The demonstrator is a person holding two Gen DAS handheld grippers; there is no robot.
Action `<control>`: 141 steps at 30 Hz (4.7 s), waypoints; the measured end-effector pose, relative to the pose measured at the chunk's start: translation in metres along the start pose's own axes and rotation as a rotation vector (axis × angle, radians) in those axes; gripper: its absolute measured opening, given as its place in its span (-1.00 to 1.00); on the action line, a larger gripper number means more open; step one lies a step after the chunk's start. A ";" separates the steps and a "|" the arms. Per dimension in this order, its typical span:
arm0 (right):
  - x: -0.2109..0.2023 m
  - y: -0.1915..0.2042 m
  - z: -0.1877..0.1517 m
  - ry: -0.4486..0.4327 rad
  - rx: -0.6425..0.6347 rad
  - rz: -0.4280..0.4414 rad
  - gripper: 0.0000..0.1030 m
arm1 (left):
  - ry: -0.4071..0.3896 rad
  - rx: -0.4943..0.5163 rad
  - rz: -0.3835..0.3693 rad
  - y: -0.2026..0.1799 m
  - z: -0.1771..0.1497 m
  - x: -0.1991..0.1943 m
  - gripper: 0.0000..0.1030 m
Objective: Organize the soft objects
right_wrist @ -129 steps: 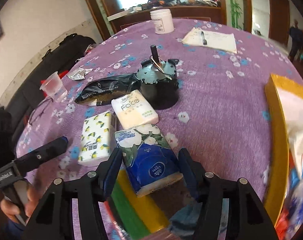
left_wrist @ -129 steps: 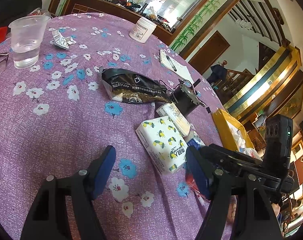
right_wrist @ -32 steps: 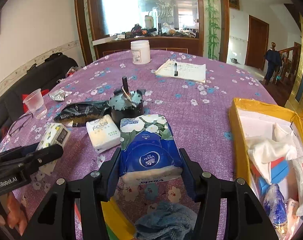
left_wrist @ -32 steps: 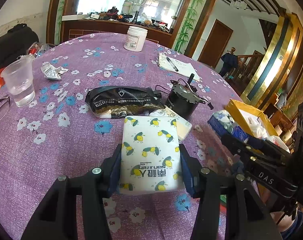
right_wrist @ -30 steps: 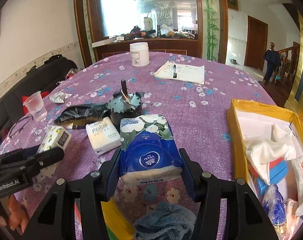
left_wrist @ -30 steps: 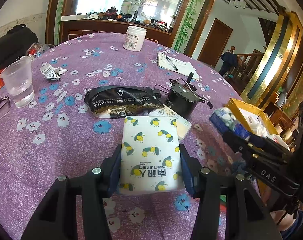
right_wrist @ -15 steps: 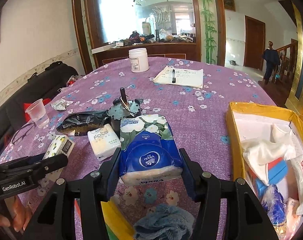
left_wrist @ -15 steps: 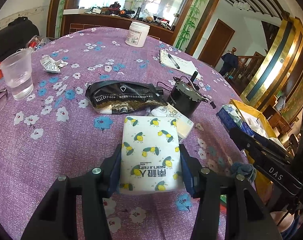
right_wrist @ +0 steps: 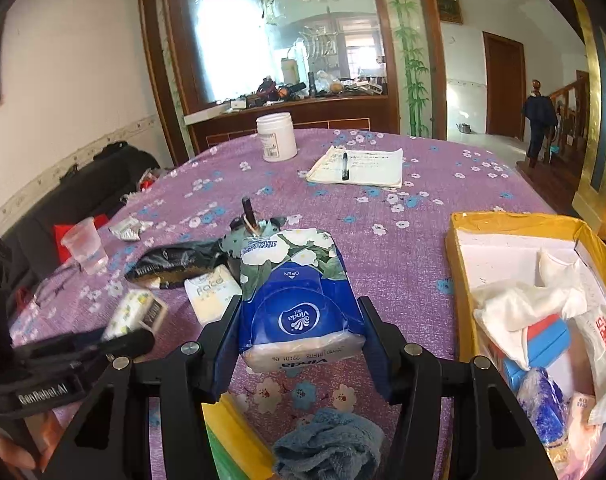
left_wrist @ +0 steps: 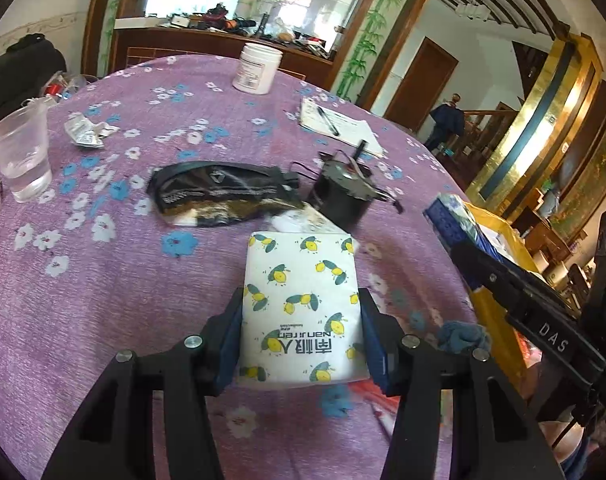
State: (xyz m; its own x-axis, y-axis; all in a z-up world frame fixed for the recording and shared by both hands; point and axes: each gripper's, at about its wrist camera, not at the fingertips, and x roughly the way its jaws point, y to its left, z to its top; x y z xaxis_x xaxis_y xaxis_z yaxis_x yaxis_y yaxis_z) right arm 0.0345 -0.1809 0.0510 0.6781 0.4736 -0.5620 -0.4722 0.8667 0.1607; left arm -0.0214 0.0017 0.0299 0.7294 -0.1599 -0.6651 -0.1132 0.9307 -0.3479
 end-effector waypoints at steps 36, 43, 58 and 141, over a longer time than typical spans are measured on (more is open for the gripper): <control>-0.035 -0.250 0.031 0.241 0.358 -0.326 0.15 | 0.294 0.309 -0.154 -0.258 0.015 0.137 -0.01; -0.002 -0.269 0.040 0.270 0.397 -0.261 0.16 | 0.325 0.273 -0.110 -0.263 0.027 0.161 0.01; -0.087 -0.219 0.029 0.061 0.459 -0.082 0.37 | 0.261 0.226 -0.255 -0.231 0.024 0.094 0.38; -0.021 0.020 -0.061 0.183 0.037 0.161 -0.18 | 0.048 0.218 0.112 0.001 -0.049 -0.035 -0.26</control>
State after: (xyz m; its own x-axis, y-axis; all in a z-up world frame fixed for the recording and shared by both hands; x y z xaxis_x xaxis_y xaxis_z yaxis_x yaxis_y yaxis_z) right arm -0.0234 -0.1827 0.0166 0.4812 0.5726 -0.6638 -0.5426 0.7893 0.2875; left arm -0.0796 -0.0078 0.0204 0.6869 -0.0622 -0.7241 -0.0399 0.9916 -0.1230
